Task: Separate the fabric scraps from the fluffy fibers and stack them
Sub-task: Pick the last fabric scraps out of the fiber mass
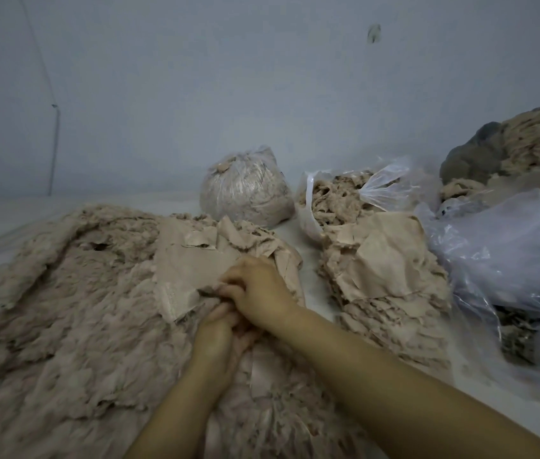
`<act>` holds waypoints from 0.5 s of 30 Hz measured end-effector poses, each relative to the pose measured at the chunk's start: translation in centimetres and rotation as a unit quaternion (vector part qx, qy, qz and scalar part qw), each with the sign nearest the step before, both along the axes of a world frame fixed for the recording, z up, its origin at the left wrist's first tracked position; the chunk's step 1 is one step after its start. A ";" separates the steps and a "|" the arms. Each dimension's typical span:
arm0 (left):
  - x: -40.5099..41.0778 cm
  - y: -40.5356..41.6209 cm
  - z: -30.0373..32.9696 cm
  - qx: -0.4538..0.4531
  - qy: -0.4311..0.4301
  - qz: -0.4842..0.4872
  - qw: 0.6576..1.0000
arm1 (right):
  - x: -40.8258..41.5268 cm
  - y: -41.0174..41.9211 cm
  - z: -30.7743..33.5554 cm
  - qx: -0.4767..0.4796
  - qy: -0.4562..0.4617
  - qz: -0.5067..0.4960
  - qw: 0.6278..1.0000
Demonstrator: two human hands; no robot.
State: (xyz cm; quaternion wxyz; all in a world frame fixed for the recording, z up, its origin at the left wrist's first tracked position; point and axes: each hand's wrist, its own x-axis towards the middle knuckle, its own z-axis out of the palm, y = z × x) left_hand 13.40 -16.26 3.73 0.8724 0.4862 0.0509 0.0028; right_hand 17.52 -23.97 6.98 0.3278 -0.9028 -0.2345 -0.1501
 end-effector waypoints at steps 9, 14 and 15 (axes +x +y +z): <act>0.9 1.3 -0.6 -0.073 -0.002 0.018 0.997 | -4.0 -8.0 -4.1 -0.031 -0.255 0.159 0.953; 0.3 0.7 -0.8 -0.042 -0.027 -0.002 0.999 | -5.6 -7.9 -4.1 0.248 0.074 0.040 0.965; 0.2 0.6 -0.8 -0.034 -0.037 -0.014 0.999 | -5.1 -7.6 -3.6 0.344 0.196 0.013 0.918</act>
